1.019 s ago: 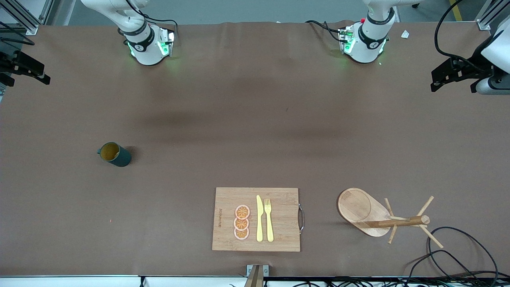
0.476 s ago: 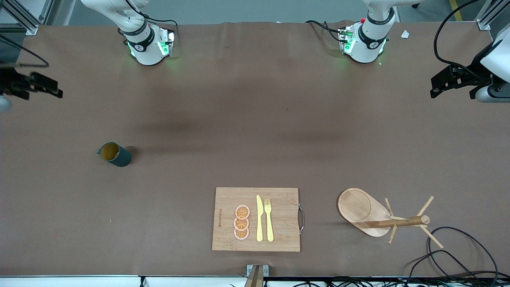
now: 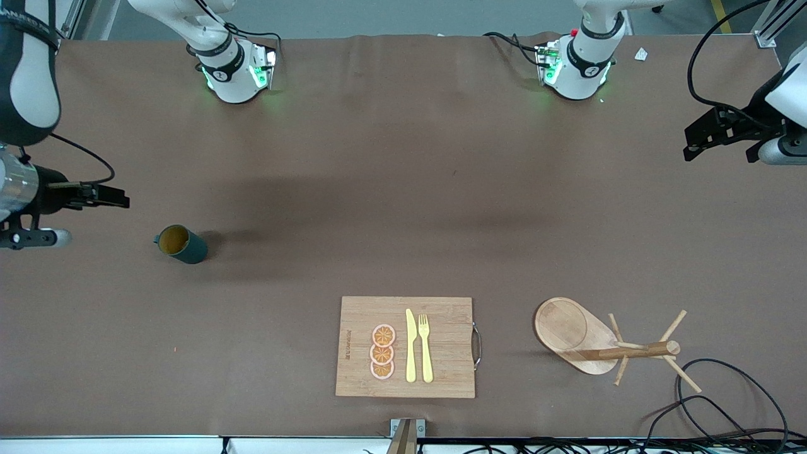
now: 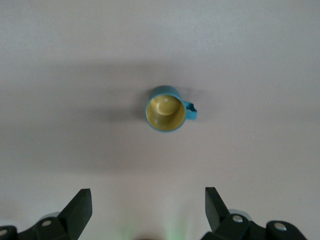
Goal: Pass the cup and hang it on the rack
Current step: 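Reach the right gripper to the teal mug and grasp its handle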
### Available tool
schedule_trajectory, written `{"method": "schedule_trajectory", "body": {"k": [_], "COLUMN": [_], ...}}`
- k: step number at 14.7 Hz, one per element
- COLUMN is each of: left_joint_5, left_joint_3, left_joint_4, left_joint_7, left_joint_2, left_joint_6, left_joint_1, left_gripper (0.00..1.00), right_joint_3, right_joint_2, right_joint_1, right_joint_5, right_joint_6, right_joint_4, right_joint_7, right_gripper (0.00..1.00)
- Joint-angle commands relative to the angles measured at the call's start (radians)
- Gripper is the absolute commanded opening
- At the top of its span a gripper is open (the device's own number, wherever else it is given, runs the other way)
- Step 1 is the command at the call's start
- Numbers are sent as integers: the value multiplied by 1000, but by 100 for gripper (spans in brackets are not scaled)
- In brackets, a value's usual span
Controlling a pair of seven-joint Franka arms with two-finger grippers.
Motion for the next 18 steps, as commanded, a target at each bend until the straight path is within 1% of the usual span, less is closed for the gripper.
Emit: {"method": "schedule_trajectory", "body": {"k": [1,3,6,8,10,11,13,18], "left_joint_5": [1,1,2,1,1,2,1,-2], "left_joint_3": [-4,-4,-3,-3,-4,-4,-4,-9], "left_joint_4": [5,5,5,4,4,4,2,5], "left_joint_7": [5,6,6,18,20,20,21,8], "left_joint_2": [4,4,4,4,2,2,-2,-12], "left_joint_6": [9,11,9,9,6,6,-3,-9], "left_joint_1": [39,40,43,55,53,51,51,51], "left_gripper": [100,100,100,100,100,100,100,100], "right_joint_3": [8,8,8,8,8,8,8,8], "right_joint_2": [-12,-7,25,60,115,138,180,227], "right_joint_1": [6,9,-22,-62,-91,-97,-103,-102], "right_joint_5": [2,4,34,47,91,97,100,101], "right_joint_6": [144,243,359,433,490,521,576,601], "right_joint_4": [-142,-222,-297,-318,-319,-319,-319,-329], "right_joint_7": [-29,-67,-255,-392,-540,-587,-619,-636], "right_gripper": [100,100,100,100,100,100,100,100]}}
